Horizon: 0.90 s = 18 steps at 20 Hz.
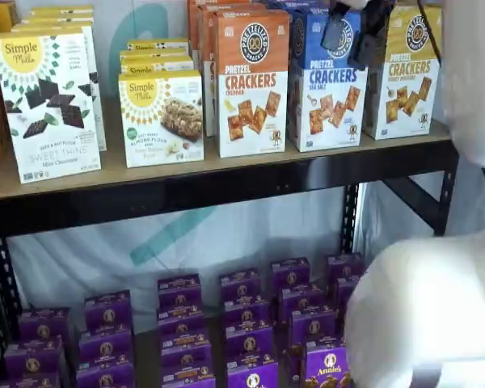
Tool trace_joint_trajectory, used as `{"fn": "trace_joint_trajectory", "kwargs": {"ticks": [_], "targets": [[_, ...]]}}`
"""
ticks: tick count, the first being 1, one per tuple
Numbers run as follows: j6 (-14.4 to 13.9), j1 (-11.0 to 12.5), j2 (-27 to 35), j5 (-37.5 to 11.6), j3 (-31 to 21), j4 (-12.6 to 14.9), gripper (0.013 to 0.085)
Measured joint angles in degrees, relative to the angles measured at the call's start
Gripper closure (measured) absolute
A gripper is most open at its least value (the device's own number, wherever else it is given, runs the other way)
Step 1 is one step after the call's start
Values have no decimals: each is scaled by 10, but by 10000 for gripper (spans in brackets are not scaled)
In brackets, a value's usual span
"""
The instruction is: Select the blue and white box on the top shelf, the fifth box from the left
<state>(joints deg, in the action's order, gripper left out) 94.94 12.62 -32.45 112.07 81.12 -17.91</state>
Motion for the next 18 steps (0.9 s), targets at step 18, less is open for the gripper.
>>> {"fn": "trace_joint_trajectory", "kwargs": {"ticks": [18], "targets": [[34,79,23,6,23,-88,130]]}}
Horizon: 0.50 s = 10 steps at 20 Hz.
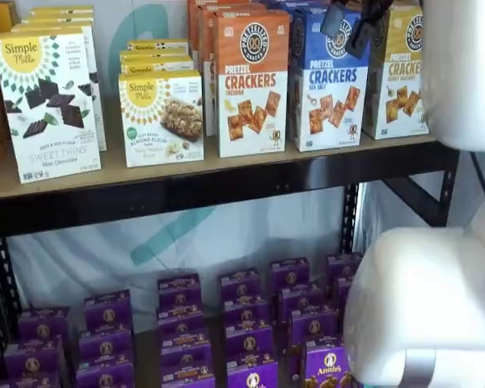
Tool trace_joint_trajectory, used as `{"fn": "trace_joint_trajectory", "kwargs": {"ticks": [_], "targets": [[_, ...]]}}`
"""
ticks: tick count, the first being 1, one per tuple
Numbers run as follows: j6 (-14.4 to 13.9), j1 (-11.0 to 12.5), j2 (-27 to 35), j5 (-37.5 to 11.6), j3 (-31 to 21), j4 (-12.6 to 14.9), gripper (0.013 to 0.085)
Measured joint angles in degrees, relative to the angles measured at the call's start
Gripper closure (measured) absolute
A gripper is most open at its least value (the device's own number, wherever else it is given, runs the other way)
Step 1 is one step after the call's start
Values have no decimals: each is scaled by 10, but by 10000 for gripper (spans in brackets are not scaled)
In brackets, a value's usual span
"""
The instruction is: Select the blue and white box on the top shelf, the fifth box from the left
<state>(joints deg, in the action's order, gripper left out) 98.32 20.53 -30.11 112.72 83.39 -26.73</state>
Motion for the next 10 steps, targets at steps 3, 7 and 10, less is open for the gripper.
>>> {"fn": "trace_joint_trajectory", "kwargs": {"ticks": [3,7,10], "targets": [[-3,12,2,-11,4,-28,130],[-7,19,-19,-74,-25,-59,130],[-10,18,-31,-119,-45,-75,130]]}}
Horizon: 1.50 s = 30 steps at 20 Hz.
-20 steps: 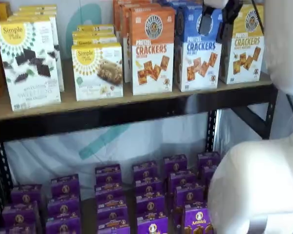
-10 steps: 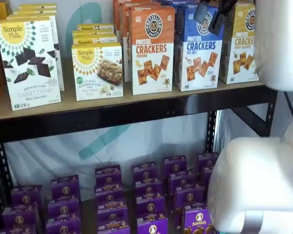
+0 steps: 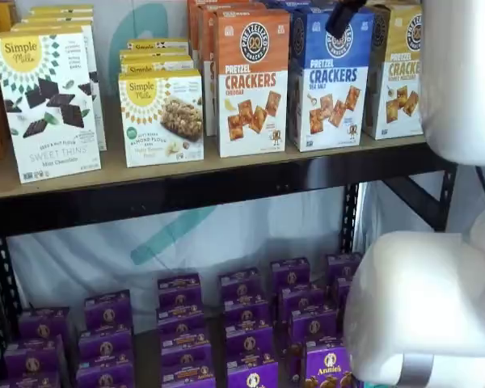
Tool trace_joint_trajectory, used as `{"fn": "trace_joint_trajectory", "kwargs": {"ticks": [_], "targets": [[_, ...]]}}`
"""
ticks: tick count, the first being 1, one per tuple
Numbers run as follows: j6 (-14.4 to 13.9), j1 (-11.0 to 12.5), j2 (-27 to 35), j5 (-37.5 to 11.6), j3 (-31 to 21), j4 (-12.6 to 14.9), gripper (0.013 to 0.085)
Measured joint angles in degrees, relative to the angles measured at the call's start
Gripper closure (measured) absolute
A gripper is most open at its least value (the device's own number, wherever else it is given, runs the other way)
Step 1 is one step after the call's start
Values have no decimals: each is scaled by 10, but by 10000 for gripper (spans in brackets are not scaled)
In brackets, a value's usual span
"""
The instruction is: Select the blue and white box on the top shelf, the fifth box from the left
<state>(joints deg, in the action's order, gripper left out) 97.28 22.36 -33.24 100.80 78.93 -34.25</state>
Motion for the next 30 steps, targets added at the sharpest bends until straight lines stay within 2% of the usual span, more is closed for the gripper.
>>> {"fn": "trace_joint_trajectory", "kwargs": {"ticks": [3,7,20,30], "targets": [[-4,-4,-5,-34,-10,-9,130],[-7,-11,8,-54,1,-6,130],[-1,-21,92,-60,78,17,130],[7,-34,147,-58,125,53,130]]}}
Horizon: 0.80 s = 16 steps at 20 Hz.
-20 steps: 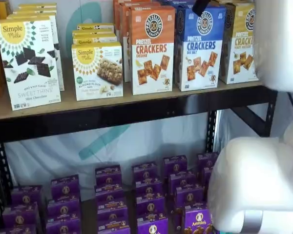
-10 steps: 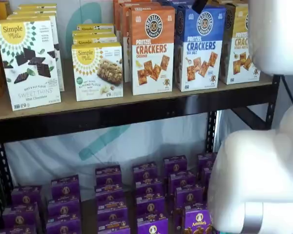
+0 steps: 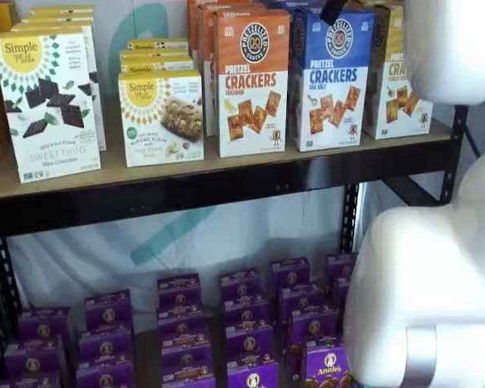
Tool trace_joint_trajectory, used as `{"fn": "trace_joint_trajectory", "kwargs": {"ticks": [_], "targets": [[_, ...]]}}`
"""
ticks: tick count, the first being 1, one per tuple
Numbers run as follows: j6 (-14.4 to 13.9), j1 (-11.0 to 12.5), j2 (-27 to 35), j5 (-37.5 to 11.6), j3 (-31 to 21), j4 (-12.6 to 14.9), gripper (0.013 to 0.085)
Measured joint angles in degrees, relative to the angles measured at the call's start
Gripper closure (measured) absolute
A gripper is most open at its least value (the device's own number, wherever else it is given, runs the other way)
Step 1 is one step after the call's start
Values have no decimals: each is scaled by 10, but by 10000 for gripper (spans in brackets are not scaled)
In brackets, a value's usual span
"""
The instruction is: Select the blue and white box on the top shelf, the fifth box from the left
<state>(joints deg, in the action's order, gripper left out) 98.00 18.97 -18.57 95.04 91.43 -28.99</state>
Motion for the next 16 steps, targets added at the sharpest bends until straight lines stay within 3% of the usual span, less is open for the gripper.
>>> {"fn": "trace_joint_trajectory", "kwargs": {"ticks": [6,16], "targets": [[1,-11,25,-8,19,19,130],[5,-29,77,14,72,75,130]]}}
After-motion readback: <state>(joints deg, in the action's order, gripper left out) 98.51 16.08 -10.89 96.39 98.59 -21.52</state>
